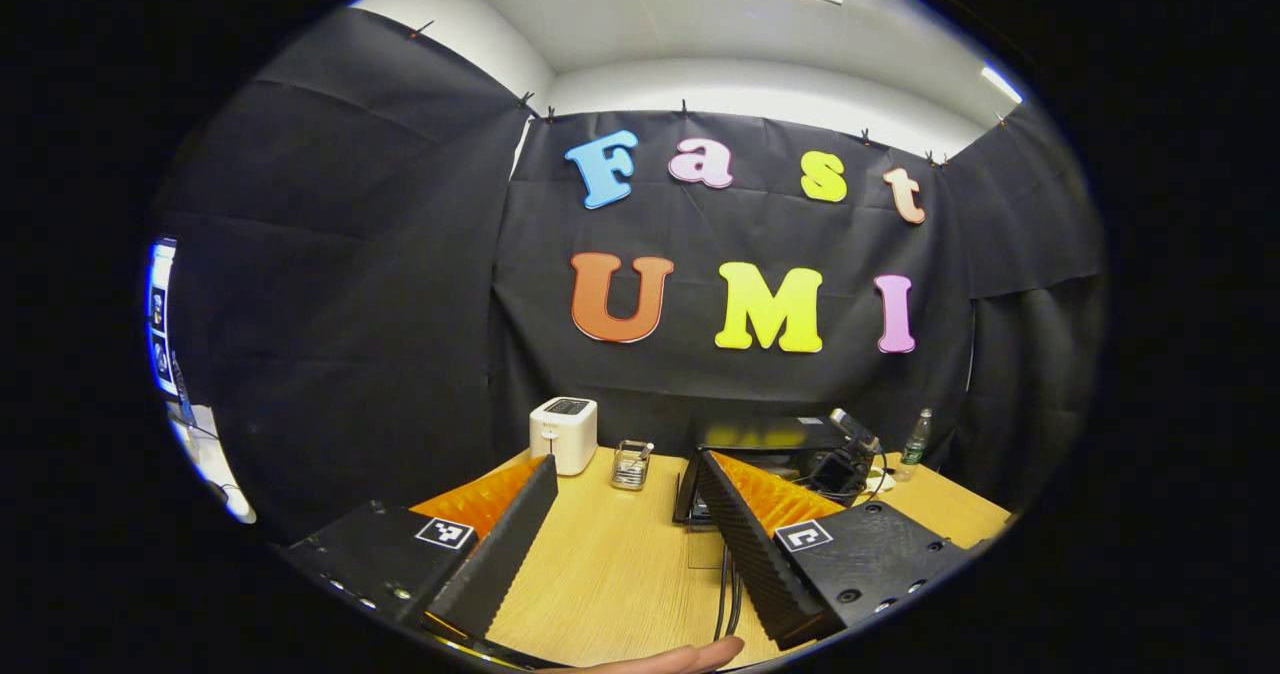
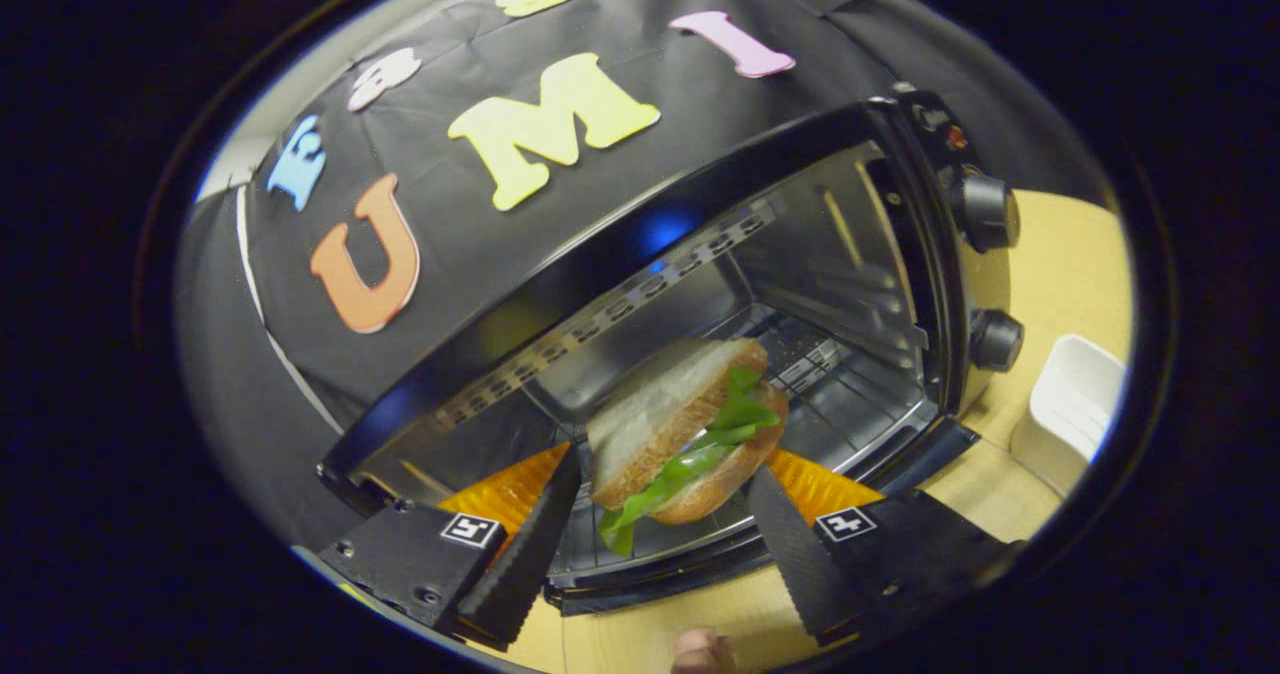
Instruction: Open the electric oven with the left hand, put the food in, and close the electric oven.
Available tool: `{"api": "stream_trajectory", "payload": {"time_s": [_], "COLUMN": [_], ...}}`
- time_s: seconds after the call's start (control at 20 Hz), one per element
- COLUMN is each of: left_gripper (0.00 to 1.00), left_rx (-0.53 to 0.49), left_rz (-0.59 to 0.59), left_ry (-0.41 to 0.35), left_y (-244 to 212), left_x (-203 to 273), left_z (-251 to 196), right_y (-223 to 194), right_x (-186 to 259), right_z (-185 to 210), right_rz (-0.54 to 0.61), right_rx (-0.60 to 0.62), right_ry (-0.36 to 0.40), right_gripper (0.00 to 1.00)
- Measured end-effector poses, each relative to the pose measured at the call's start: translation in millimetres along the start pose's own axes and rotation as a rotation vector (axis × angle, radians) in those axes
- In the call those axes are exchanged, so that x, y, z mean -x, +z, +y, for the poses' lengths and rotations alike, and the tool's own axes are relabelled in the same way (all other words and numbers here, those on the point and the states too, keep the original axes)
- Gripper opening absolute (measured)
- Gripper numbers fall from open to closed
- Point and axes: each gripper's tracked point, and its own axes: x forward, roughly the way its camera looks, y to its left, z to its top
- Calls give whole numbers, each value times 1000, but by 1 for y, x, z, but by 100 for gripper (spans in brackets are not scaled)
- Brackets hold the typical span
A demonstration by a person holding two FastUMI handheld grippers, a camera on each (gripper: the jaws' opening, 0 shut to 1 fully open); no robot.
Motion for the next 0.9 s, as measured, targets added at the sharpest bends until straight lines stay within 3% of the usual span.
{"api": "stream_trajectory", "payload": {"time_s": [0.5,0.55,0.6,0.65,0.9], "left_gripper": [94,94,94,94,94], "left_rx": [-32,-25,-17,-9,11], "left_rz": [-12,-17,-21,-23,25], "left_ry": [6,14,19,22,29], "left_y": [-4,-3,-2,-4,-21], "left_x": [7,8,7,7,0], "left_z": [0,3,4,5,6], "right_y": [-34,-36,-35,-34,-39], "right_x": [0,6,12,15,45], "right_z": [4,3,6,6,7], "right_rz": [268,283,293,301,398], "right_rx": [410,428,441,453,467], "right_ry": [-21,-25,-16,-7,38], "right_gripper": [100,100,90,100,100]}}
